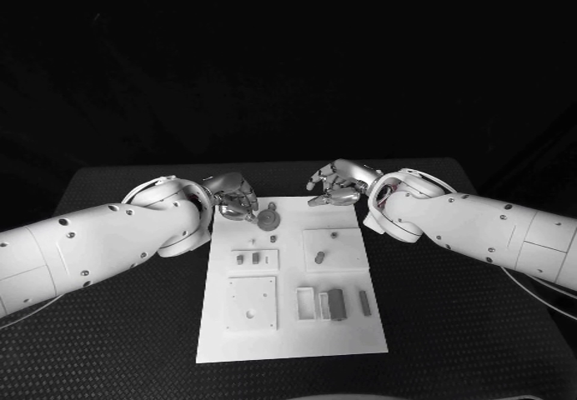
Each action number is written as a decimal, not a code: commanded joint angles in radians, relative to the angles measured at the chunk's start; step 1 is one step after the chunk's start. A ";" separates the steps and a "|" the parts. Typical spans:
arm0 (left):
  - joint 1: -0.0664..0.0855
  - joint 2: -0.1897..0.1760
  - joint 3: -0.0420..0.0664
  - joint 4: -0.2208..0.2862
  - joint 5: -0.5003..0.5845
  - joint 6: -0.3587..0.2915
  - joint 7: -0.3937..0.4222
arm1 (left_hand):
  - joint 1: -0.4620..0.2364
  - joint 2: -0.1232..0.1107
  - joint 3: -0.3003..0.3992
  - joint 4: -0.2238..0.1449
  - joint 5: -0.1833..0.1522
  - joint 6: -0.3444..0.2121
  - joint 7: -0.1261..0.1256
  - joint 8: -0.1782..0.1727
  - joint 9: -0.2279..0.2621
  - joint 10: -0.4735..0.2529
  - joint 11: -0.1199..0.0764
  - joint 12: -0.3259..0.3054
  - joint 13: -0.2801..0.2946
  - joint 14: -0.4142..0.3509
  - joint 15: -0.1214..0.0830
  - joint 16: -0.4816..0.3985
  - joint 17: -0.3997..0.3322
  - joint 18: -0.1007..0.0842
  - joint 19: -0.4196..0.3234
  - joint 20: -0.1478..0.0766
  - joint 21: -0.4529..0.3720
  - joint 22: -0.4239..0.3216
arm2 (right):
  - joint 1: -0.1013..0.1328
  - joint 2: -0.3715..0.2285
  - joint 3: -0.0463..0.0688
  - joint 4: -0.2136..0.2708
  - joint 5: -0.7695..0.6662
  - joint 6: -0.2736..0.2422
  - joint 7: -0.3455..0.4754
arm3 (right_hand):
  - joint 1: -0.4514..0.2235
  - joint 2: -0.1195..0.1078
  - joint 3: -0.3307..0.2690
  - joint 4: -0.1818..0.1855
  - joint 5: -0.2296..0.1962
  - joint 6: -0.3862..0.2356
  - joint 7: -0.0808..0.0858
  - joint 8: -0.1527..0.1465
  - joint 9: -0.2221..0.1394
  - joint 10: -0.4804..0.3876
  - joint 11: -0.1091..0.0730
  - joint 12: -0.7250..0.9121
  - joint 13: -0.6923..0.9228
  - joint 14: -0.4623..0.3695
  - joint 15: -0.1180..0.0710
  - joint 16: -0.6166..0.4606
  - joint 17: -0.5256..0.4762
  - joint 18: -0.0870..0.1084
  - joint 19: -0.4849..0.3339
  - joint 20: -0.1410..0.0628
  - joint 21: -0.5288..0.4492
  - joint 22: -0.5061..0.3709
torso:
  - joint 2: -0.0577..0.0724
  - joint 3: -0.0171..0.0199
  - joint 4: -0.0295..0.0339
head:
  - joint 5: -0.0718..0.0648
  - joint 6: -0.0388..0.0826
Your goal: Assemble the parts on the task board
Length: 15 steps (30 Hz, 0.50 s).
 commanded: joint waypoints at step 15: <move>-0.048 0.089 -0.023 -0.063 -0.348 -0.081 0.157 | 0.008 -0.008 0.006 0.003 0.000 0.014 -0.004 -0.007 -0.039 0.018 0.011 -0.108 -0.100 0.099 -0.016 0.067 0.005 0.031 0.109 -0.021 0.037 0.039 | 0.000 0.007 0.000 -0.007 0.011 -0.031 0.007 | -0.004 -0.010 -0.001 0.007 0.003 -0.018 0.020 -0.001 -0.002 -0.007 -0.001 0.007 -0.001 -0.008 0.000 -0.003 -0.001 0.038 0.003 -0.006 -0.004 0.018 | 0.002 0.0007 -0.0019 | -0.011 0.002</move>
